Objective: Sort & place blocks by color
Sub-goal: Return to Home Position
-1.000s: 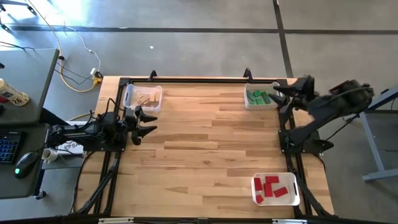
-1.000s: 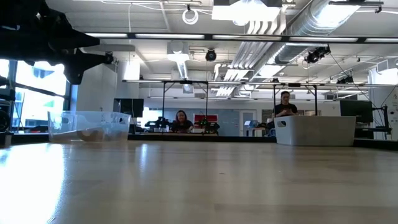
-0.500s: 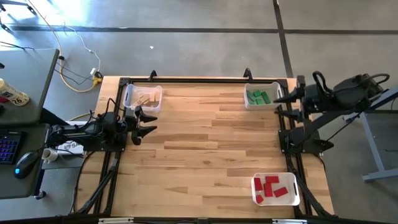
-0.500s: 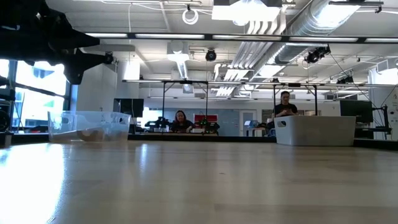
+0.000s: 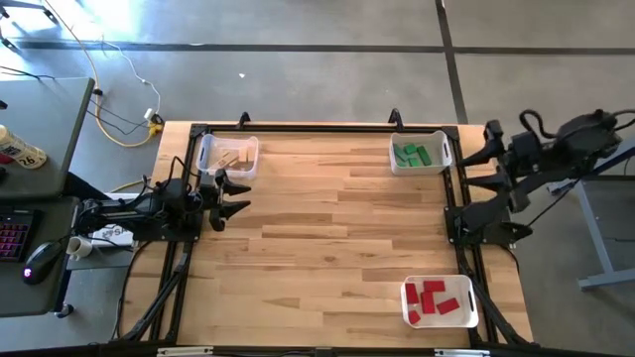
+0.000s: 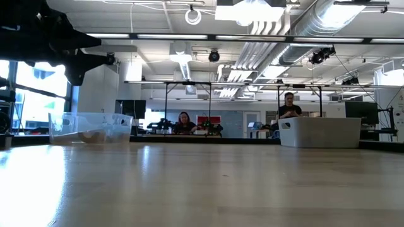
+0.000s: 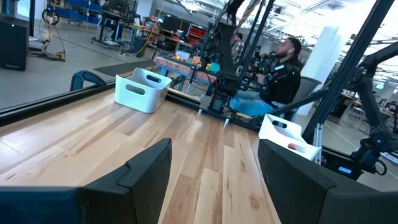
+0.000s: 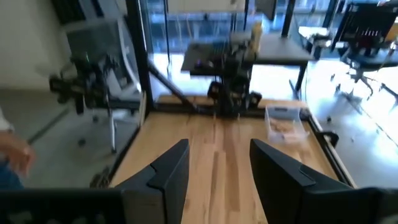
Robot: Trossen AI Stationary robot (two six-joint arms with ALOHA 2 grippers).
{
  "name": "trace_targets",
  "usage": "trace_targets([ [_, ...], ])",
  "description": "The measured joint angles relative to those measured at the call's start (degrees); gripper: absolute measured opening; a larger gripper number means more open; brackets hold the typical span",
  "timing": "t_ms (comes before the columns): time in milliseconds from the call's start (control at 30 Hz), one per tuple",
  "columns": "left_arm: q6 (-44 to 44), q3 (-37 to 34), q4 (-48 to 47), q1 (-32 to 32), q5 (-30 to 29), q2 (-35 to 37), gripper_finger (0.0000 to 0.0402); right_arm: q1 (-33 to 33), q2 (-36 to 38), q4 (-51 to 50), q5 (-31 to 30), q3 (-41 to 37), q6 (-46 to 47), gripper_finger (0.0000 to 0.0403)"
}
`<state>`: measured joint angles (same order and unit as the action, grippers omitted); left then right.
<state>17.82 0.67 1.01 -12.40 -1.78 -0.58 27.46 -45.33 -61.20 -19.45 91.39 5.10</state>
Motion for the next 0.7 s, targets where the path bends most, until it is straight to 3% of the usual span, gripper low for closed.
trace_targets([
  [300,0.0,0.0,0.0,0.0,0.0,0.0,0.0227,0.0,16.8,19.0,-3.5,-27.3,-1.5,0.0156],
  [500,0.0,0.0,0.0,0.0,0.0,0.0,0.0227,0.0,24.3,28.0,-4.7,-43.4,-0.1,0.0156],
  [700,0.0,0.0,0.0,0.0,0.0,0.0,0.0227,-0.5,29.2,35.4,-11.9,-57.8,0.0,0.0156],
])
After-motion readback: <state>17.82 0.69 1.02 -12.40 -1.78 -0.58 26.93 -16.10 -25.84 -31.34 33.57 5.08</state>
